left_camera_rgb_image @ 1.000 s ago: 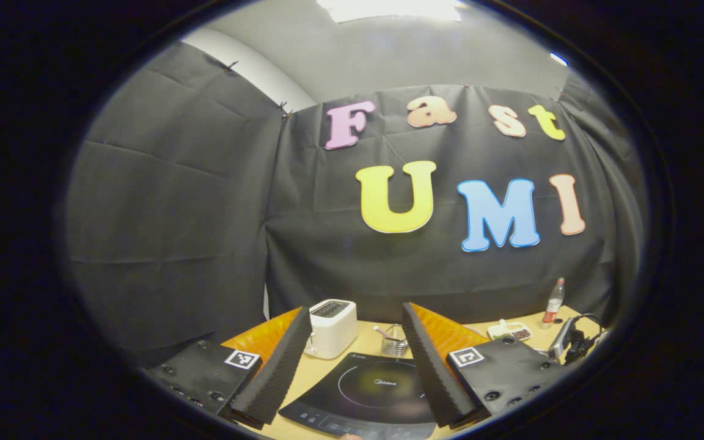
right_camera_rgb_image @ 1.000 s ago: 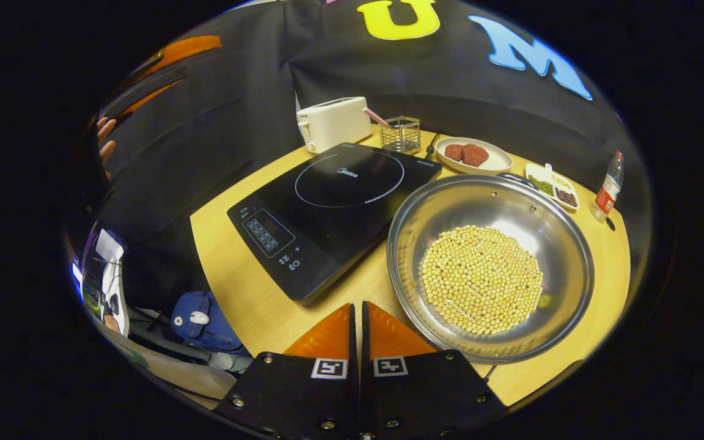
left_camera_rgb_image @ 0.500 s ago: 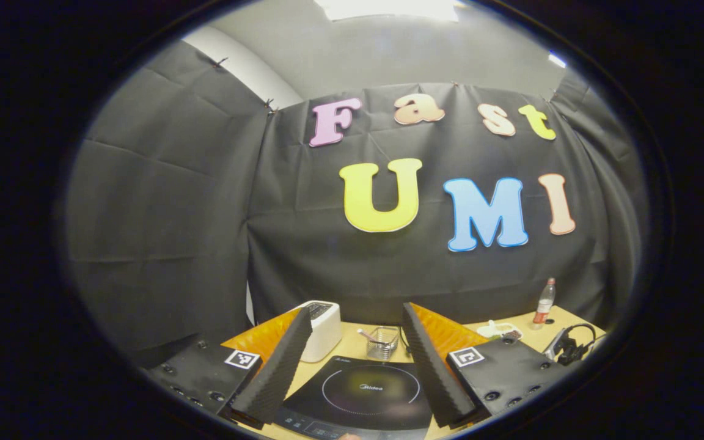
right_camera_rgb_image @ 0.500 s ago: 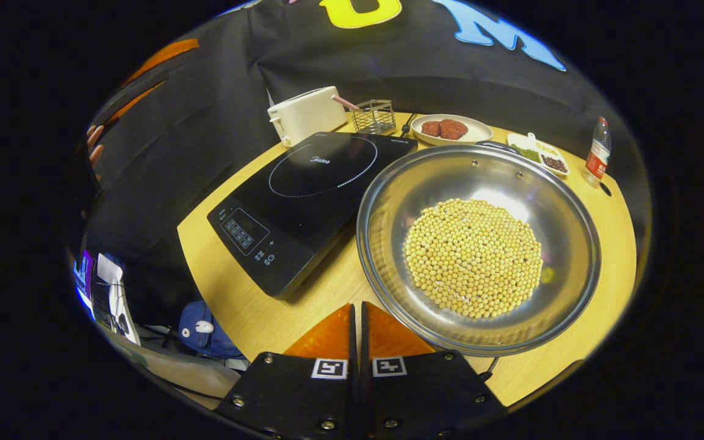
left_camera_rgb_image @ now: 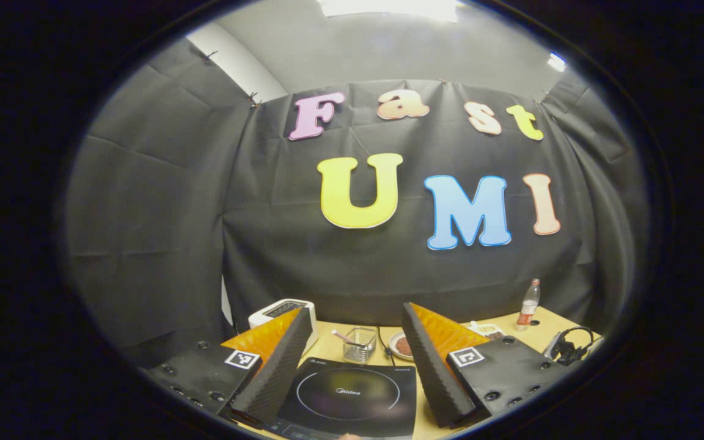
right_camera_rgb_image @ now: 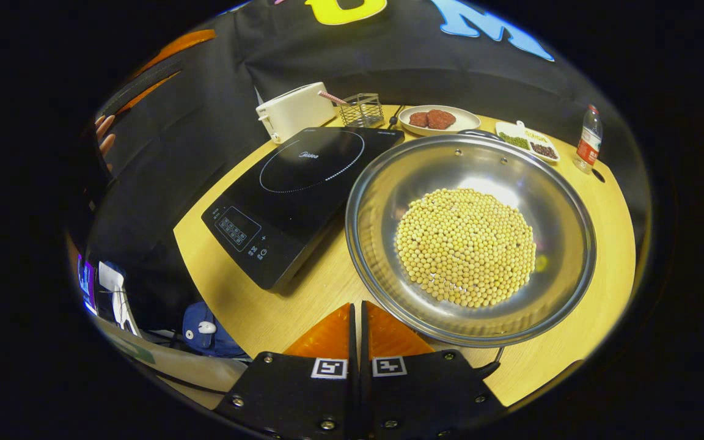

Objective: First push the handle of the pot to place it horizontally, then grasp the pot with both hands and set it on the induction cooktop.

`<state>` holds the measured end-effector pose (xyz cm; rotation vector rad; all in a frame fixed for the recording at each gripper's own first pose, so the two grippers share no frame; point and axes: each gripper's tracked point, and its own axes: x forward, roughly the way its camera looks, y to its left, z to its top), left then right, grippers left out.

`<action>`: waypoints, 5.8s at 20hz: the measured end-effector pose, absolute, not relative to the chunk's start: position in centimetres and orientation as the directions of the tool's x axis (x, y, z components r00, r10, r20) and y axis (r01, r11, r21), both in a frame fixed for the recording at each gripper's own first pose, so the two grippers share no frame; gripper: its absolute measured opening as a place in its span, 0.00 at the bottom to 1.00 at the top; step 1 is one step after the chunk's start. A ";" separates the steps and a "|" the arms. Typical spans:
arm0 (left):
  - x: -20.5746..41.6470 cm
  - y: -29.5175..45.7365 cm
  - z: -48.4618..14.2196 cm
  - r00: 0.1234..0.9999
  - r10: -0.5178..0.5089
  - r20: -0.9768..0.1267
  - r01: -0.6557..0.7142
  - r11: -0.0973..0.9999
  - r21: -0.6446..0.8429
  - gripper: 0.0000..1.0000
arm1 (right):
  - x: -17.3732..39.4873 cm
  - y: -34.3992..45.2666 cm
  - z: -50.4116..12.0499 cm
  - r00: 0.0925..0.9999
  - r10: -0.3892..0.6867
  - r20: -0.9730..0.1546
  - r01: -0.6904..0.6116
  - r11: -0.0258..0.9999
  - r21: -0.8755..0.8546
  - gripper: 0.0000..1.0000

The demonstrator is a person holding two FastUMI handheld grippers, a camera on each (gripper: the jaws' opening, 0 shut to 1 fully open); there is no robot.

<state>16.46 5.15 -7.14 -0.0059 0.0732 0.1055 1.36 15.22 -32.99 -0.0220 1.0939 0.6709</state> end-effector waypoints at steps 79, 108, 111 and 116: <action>23.1 -11.9 -20.1 0.930 -0.092 -0.357 0.082 0.996 -0.043 0.98 | 16.2 -9.9 -26.9 0.768 -0.012 -0.641 0.038 0.999 0.026 0.98; 25.6 -13.9 -37.1 0.687 -0.185 -0.702 0.150 0.982 -0.112 0.99 | 19.4 -9.1 -34.7 0.656 -0.046 -0.753 0.080 0.997 0.010 0.98; 25.6 -14.0 -38.1 0.673 -0.177 -0.718 0.144 0.984 -0.108 0.99 | 19.5 -9.1 -35.4 0.645 -0.044 -0.763 0.080 0.997 0.010 0.98; 25.3 -13.9 -39.1 0.658 -0.160 -0.736 0.148 0.986 -0.081 0.93 | 20.4 -9.4 -35.4 0.650 -0.041 -0.759 0.101 0.994 0.034 0.95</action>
